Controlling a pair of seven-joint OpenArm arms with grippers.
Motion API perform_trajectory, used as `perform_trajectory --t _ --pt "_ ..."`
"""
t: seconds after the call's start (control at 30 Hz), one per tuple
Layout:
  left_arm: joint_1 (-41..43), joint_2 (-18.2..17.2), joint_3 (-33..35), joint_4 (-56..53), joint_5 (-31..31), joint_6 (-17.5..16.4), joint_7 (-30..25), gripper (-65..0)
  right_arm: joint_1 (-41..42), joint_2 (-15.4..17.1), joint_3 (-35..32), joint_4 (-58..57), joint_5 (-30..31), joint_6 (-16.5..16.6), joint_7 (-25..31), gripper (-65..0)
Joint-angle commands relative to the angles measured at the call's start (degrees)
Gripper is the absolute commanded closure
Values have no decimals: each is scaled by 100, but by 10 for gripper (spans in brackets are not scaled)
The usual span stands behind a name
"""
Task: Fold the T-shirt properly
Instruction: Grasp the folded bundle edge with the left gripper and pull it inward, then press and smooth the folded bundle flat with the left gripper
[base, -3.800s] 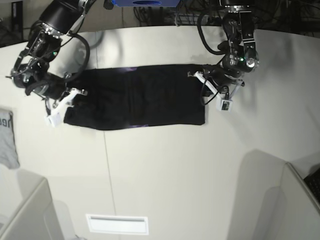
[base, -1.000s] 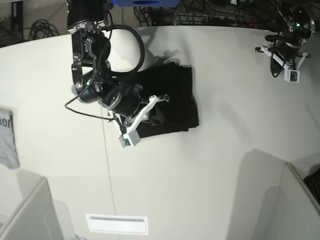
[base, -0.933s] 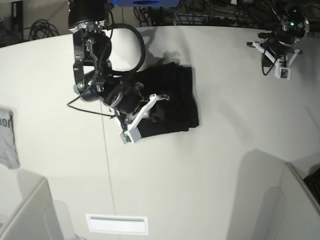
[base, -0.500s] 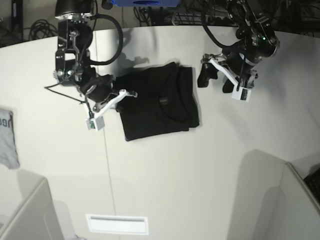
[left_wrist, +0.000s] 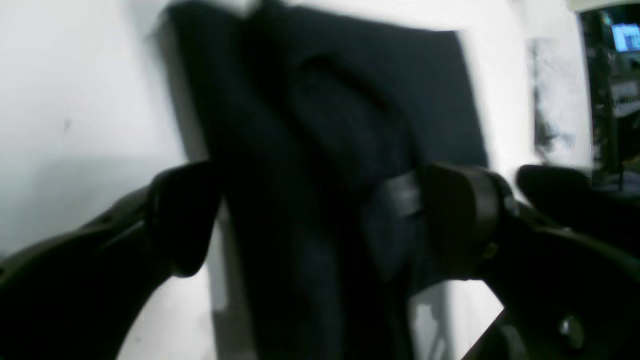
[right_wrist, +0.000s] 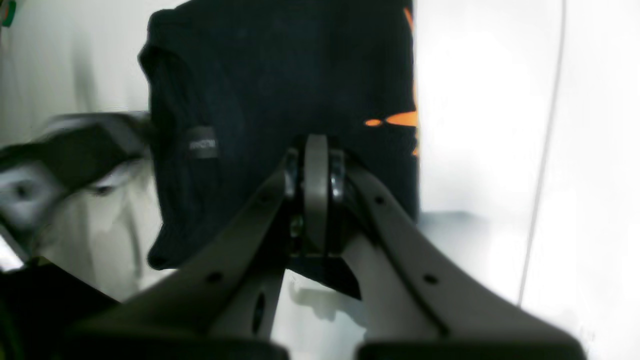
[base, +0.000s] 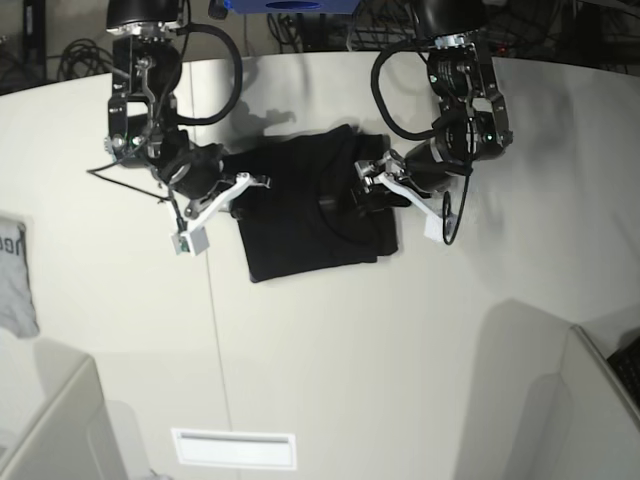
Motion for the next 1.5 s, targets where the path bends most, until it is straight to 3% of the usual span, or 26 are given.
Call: perform_trajectory --t 0.0,0.2,0.27,0.33,0.5,0.53,0.63,0.77,0.87,0.93,1.07,1.2,1.33,1.4,1.47 --pt "-94 39 48 -23 -156 -40 -163 -617 62 7 17 122 72 15 110 0" --pt "-244 39 57 -708 -156 144 -303 -614 62 7 17 113 72 15 110 0" --pt "-252 30 57 -832 -156 241 -303 -568 62 7 17 113 72 15 110 0" --pt "-252 30 57 -867 -138 259 -286 -446 62 7 26 113 72 15 110 0" --pt "-252 -102 540 -858 -103 267 -259 -21 27 -1 324 113 72 24 110 0" --pt "-252 -190 619 -849 -103 267 -259 0 -9 -1 448 122 72 24 119 0" --pt "-261 -480 804 -849 -103 267 -233 0 -61 -1 878 139 81 226 119 0" --pt "-525 -1157 1490 -849 -103 267 259 0 -193 -133 1916 157 81 1132 119 0" --pt "-850 -1772 2184 -744 -103 267 462 0 -220 -274 2663 157 72 1492 83 0" --pt "-1246 -2344 2958 -612 -103 259 532 0 -307 -274 2997 130 72 1624 83 0" --pt "-2415 -3117 5006 -541 -103 232 532 0 -457 -256 3322 130 46 1818 92 0" --pt "-3575 -3258 6914 -840 -51 232 514 0 -589 -248 3375 130 37 1835 110 0" --pt "-4068 -3170 8320 -752 714 206 259 0 -721 -124 3480 130 29 1835 119 0" --pt "-4138 -3153 8857 -621 1286 -5 -242 0 -756 -107 3524 130 29 1809 119 0" --pt "-4094 -3161 9077 -656 1945 -445 -822 0 -765 -89 3533 130 20 1791 110 0"
